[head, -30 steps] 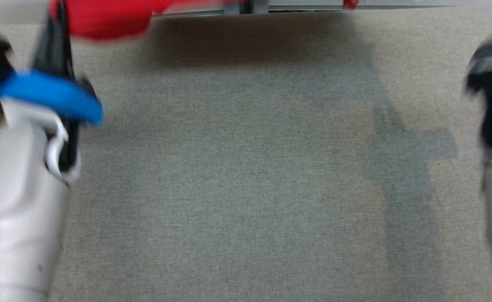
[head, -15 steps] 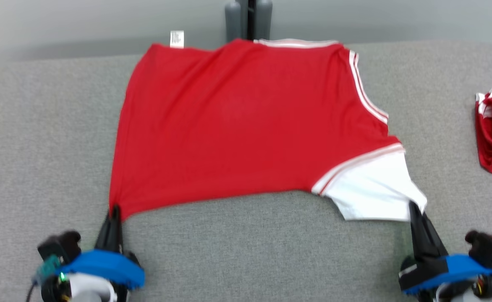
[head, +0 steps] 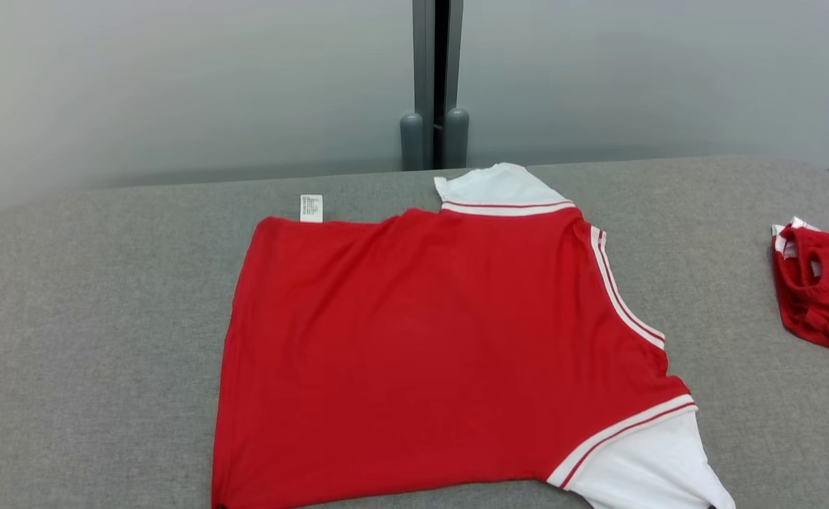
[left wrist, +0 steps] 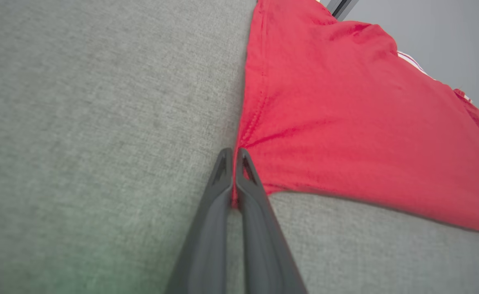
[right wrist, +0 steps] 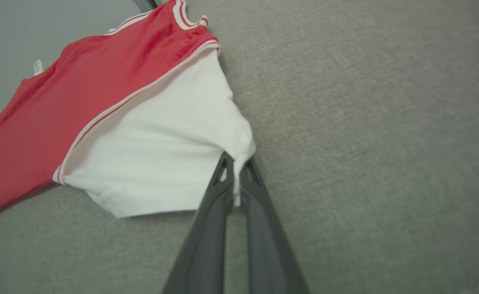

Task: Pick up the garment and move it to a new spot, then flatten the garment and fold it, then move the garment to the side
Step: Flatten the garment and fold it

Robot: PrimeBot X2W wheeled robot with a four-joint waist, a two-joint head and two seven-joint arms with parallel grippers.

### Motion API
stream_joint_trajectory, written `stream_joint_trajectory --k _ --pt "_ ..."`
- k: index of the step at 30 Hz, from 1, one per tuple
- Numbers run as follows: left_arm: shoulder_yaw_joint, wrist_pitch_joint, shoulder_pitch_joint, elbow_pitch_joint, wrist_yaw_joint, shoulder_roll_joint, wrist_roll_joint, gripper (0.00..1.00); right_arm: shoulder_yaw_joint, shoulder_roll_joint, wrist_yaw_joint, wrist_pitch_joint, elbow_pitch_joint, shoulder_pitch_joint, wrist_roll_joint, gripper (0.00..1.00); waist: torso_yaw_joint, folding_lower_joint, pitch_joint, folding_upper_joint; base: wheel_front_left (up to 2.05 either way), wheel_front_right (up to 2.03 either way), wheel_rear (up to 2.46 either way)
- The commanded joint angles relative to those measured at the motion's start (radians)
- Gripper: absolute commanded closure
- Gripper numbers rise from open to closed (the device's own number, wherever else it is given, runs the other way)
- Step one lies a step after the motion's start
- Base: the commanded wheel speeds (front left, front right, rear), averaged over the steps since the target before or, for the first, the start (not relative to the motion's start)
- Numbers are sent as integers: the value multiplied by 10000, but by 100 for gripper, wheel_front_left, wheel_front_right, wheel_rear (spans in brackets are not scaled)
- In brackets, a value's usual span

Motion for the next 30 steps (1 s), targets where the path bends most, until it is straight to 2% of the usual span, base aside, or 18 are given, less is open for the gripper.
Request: stream_joint_trajectory --k 1,6,13,21,30 --pt "11 34 316 -6 33 -22 69 100 -83 -137 -7 -53 -79 231 -37 100 -24 3 -107 -1 0 0 0" --pt "-280 20 407 -769 32 -60 403 100 -137 -172 -5 -53 -787 391 -33 100 60 3 -202 -1 0 0 0" --pt "-574 19 -546 -1634 25 -68 525 100 -185 -89 -5 -52 -1425 -1000 87 100 168 3 128 -1 0 0 0" --pt "-801 18 -2182 -1514 25 86 467 100 -135 -220 -5 -51 -841 -3278 -131 100 307 3 898 -1 0 0 0" --pt "-924 18 -4116 -302 25 210 420 100 -152 -380 -4 -51 598 -5625 -564 100 392 3 1963 -1 0 0 0"
